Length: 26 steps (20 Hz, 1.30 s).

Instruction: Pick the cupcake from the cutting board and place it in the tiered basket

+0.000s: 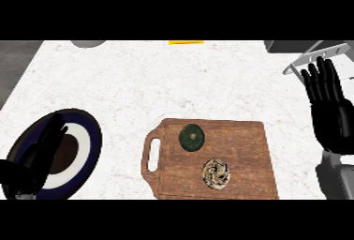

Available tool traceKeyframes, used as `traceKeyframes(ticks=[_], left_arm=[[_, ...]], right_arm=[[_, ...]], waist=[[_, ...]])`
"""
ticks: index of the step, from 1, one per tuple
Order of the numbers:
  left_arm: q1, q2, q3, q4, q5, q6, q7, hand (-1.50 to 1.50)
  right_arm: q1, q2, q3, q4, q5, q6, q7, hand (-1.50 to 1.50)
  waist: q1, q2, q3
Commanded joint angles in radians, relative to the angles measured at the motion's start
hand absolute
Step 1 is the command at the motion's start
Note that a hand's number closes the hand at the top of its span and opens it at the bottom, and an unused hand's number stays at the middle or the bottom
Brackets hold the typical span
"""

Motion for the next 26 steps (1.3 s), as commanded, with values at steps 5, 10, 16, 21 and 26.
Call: traceKeyframes(ticks=[5, 10, 16, 21, 26], left_arm=[[0.03, -0.079, -0.047, 0.021, -0.115, 0.166, 0.067, 0.0], [0.057, -0.108, -0.046, 0.035, -0.091, 0.172, 0.077, 0.0], [0.011, -0.234, -0.15, 0.063, -0.199, 0.27, 0.071, 0.0], [-0.002, -0.211, -0.146, 0.031, -0.195, 0.26, 0.117, 0.0], [-0.006, -0.203, -0.15, 0.037, -0.201, 0.248, 0.125, 0.0]], right_arm=[[0.146, -0.018, 0.064, -0.299, 0.261, -0.25, 0.15, 1.5], [0.284, 0.212, -0.12, -0.203, 0.264, -0.61, 0.212, -1.5], [0.602, 0.283, 0.131, -0.587, 0.379, -0.624, 0.144, -1.5], [0.777, 0.15, 0.309, -0.61, 0.582, -0.527, 0.411, -1.5], [0.88, 0.014, 0.402, -0.693, 0.809, -0.417, 0.617, -1.5]], waist=[[-0.048, -0.014, -0.025], [-0.083, -0.012, -0.023], [-0.037, -0.005, -0.023], [-0.024, 0.001, -0.028], [-0.009, 0.009, -0.033]])
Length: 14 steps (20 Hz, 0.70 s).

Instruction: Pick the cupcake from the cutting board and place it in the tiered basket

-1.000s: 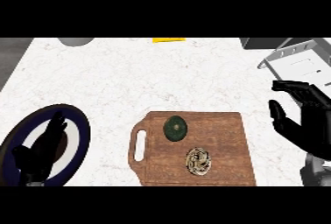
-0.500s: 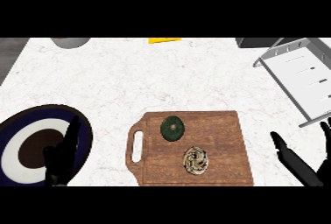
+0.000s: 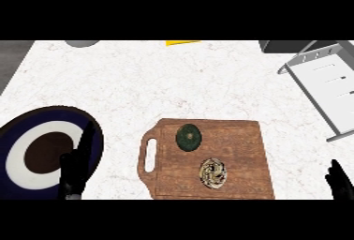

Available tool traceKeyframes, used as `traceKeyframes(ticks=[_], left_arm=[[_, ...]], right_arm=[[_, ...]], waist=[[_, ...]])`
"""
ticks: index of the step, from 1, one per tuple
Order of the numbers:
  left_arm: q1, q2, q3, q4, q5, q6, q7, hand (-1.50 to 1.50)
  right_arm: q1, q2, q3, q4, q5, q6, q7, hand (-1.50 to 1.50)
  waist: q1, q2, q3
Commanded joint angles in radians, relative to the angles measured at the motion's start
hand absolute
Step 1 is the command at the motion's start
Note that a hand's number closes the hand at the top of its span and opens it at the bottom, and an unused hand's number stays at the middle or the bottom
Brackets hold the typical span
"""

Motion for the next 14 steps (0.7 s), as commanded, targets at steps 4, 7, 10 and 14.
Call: traceKeyframes(ticks=[4, 7, 10, 14], left_arm=[[-0.025, 0.01, 0.004, 0.014, 0.012, -0.029, 0.03, 0.0], [-0.035, 0.0, -0.01, 0.019, 0.0, -0.028, 0.03, 0.0], [-0.035, -0.001, -0.011, 0.011, -0.003, -0.026, 0.039, 0.0], [-0.027, -0.013, -0.021, 0.019, -0.019, -0.018, 0.018, 0.0]], right_arm=[[0.127, -0.158, 0.092, -0.164, 0.345, 0.169, 0.34, -1.5], [0.097, -0.136, 0.138, -0.21, 0.505, 0.223, 0.496, -1.5], [0.013, -0.097, 0.185, -0.215, 0.607, 0.268, 0.644, -1.5], [-0.162, -0.023, 0.272, -0.138, 0.741, 0.374, 0.815, -1.5]], waist=[[0.016, 0.011, -0.007], [0.024, 0.012, -0.007], [0.03, 0.009, -0.005], [0.038, 0.007, -0.003]])
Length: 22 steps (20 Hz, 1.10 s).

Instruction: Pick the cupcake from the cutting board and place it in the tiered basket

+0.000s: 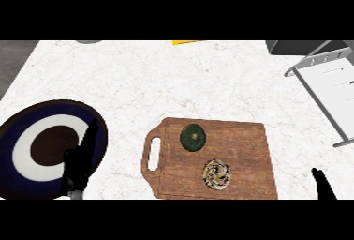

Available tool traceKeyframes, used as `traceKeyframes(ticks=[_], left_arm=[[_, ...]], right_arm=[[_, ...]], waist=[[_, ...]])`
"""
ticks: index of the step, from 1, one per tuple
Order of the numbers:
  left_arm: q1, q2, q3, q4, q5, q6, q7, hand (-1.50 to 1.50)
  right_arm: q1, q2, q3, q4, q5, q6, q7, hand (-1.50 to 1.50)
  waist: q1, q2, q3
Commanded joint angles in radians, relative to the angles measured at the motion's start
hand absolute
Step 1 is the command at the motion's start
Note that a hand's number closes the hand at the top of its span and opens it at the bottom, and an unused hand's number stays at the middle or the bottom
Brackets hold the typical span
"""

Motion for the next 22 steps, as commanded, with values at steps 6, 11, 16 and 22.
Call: traceKeyframes(ticks=[6, 11, 16, 22], left_arm=[[-0.004, -0.028, -0.001, 0.033, -0.005, 0.0, -0.005, 0.0], [0.037, 0.01, 0.017, -0.019, 0.019, -0.038, 0.004, 0.0], [-0.023, -0.019, 0.023, 0.021, -0.009, -0.004, 0.013, 0.0], [-0.001, -0.014, 0.046, 0.066, 0.011, -0.041, -0.041, 0.0]], right_arm=[[-0.288, 0.227, 0.222, 0.097, 0.434, 0.346, 0.364, -1.5], [-0.33, 0.269, 0.238, 0.241, 0.411, 0.399, 0.453, -1.5], [-0.489, 0.27, 0.232, 0.336, 0.299, 0.376, 0.544, -1.5], [-0.548, 0.271, 0.265, 0.382, 0.235, 0.386, 0.599, -1.5]], waist=[[-0.011, -0.004, 0.003], [-0.01, -0.006, 0.005], [-0.015, -0.004, 0.006], [-0.018, -0.004, 0.005]])
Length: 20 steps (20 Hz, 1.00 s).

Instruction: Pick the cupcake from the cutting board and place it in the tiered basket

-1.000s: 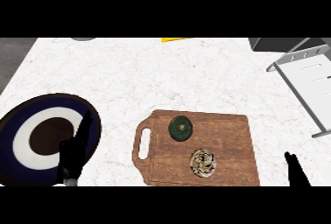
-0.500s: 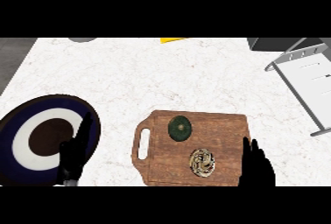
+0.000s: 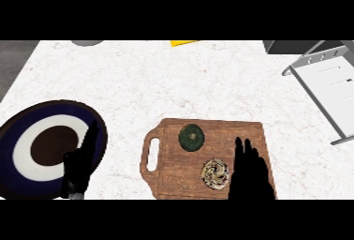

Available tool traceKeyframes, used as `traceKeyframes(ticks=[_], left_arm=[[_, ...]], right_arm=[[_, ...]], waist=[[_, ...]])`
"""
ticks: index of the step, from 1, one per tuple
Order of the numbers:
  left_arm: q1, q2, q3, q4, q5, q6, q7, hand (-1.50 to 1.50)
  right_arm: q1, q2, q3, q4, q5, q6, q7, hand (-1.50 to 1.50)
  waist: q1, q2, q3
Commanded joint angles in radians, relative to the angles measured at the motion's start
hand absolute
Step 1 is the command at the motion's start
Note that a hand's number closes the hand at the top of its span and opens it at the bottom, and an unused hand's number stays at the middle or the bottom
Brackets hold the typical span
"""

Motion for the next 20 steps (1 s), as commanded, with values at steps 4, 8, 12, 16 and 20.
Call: traceKeyframes(ticks=[4, 8, 12, 16, 20], left_arm=[[-0.038, -0.018, -0.001, 0.029, -0.003, -0.001, 0.025, 0.0], [0.001, -0.02, -0.005, 0.028, -0.015, -0.001, -0.024, 0.0], [-0.001, 0.013, 0.016, -0.026, 0.003, -0.018, 0.048, 0.0], [-0.037, -0.022, 0.008, 0.032, -0.021, 0.007, 0.038, 0.0], [0.003, -0.029, -0.033, -0.051, -0.051, 0.027, 0.077, 0.0]], right_arm=[[-0.054, 0.017, -0.021, 0.115, -0.092, 0.08, 0.252, -1.5], [-0.067, 0.017, -0.053, 0.128, -0.138, 0.098, 0.254, -1.5], [-0.083, 0.017, -0.062, 0.14, -0.179, 0.112, 0.254, -1.5], [-0.143, 0.017, -0.098, 0.189, -0.222, 0.097, 0.254, -1.5], [-0.163, 0.017, -0.113, 0.267, -0.255, 0.063, 0.254, -1.5]], waist=[[-0.008, 0.005, -0.002], [-0.003, 0.003, -0.003], [-0.005, -0.001, -0.002], [-0.009, 0.002, -0.002], [0.0, 0.0, -0.001]])
